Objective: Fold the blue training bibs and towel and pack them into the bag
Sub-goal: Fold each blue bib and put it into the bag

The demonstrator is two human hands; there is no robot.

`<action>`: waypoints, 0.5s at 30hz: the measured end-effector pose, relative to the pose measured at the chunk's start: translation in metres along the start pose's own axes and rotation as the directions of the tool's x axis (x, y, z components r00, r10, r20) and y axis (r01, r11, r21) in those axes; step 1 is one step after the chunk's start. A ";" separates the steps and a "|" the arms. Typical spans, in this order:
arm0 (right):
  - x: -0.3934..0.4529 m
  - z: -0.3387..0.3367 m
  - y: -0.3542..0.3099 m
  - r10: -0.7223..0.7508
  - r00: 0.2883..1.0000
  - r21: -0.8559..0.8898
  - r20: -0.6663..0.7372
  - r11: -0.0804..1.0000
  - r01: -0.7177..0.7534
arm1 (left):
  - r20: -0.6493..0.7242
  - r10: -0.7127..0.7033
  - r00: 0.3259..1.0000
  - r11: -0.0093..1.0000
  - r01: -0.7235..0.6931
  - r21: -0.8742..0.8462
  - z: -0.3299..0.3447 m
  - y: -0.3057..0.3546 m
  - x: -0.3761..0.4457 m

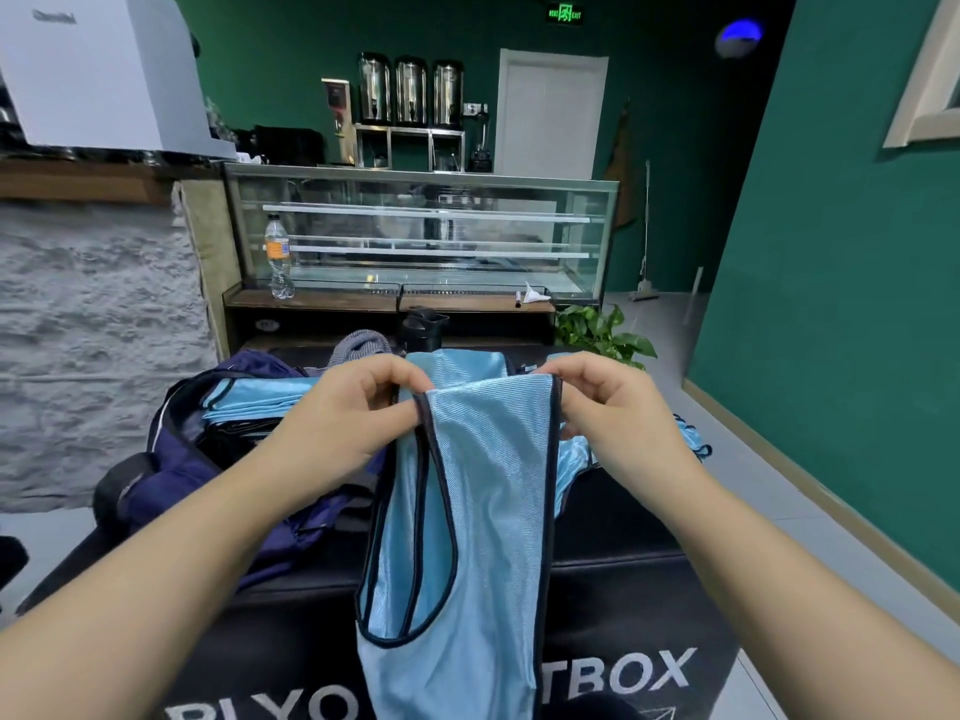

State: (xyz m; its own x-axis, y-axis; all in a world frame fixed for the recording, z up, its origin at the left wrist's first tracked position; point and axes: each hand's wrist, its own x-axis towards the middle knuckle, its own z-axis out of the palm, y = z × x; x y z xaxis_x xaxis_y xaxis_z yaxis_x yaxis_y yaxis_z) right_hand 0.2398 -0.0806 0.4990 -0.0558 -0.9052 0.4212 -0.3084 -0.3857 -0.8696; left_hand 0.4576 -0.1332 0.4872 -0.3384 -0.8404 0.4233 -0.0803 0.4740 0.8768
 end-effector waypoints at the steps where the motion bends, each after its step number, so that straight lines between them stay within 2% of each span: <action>1: 0.000 0.000 0.000 0.007 1.000 0.031 0.009 1.000 -0.007 | -0.036 0.006 0.999 1.000 -0.006 -0.002 0.000 -0.001 0.001; 8: -0.001 0.000 0.004 0.075 0.995 0.240 0.067 0.967 -0.089 | -0.072 0.047 0.996 0.995 -0.053 -0.082 0.009 0.000 -0.001; 12: 0.001 -0.001 0.007 0.059 0.996 0.162 0.064 0.984 -0.068 | -0.070 0.003 0.998 0.996 -0.009 -0.083 0.014 0.005 -0.005; 15: 0.004 -0.003 0.011 0.045 0.998 0.022 0.040 0.999 -0.046 | -0.039 -0.067 0.997 0.994 0.063 -0.086 0.014 0.005 -0.007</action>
State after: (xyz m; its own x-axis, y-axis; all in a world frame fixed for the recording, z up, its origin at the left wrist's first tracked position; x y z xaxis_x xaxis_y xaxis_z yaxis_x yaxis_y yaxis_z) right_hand 0.2334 -0.0876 0.4918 -0.0313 -0.9282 0.3708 -0.2847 -0.3474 -0.8935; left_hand 0.4470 -0.1209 0.4858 -0.2953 -0.8798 0.3724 -0.0205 0.3956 0.9182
